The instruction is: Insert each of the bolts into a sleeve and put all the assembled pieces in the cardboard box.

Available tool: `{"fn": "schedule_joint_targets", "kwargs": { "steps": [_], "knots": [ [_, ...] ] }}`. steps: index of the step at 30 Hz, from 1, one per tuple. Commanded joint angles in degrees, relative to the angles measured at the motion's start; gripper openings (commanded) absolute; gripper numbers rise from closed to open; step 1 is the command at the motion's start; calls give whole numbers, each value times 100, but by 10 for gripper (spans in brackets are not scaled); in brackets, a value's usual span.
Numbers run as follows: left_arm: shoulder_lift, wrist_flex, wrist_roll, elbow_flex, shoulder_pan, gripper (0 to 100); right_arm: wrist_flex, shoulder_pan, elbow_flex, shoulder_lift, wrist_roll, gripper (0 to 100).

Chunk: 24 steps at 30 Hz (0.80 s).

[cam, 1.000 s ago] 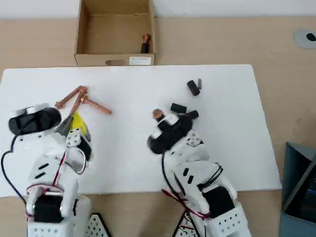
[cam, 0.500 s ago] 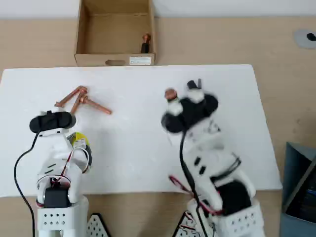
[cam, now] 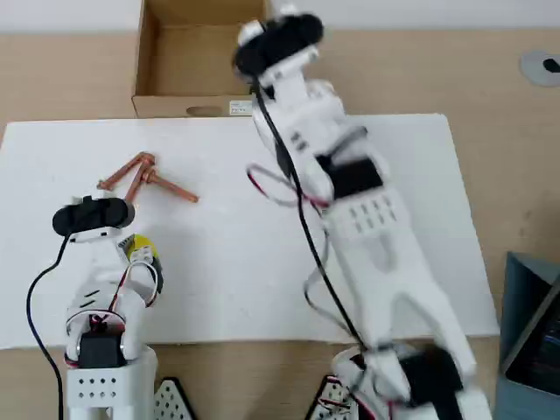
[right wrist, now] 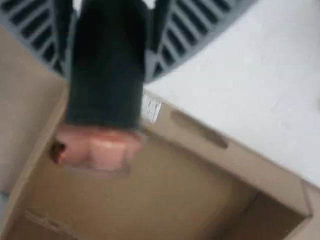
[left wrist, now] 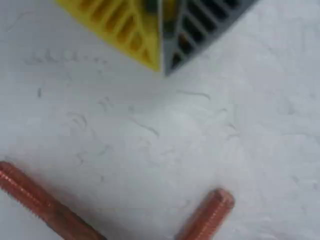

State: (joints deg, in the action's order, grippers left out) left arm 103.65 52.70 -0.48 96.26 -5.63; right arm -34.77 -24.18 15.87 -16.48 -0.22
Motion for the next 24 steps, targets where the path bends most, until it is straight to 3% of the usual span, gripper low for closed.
{"fn": "schedule_joint_targets", "kwargs": {
  "steps": [1,5,24],
  "knots": [
    [48,0,-26,26,-18,2,343,57,-1200,910,-9,9],
    [48,0,-26,26,-18,2,484,66,-2141,2026,62,10],
    [48,0,-26,26,-18,2,703,31,-6721,6431,1978,12]
  ]
}}
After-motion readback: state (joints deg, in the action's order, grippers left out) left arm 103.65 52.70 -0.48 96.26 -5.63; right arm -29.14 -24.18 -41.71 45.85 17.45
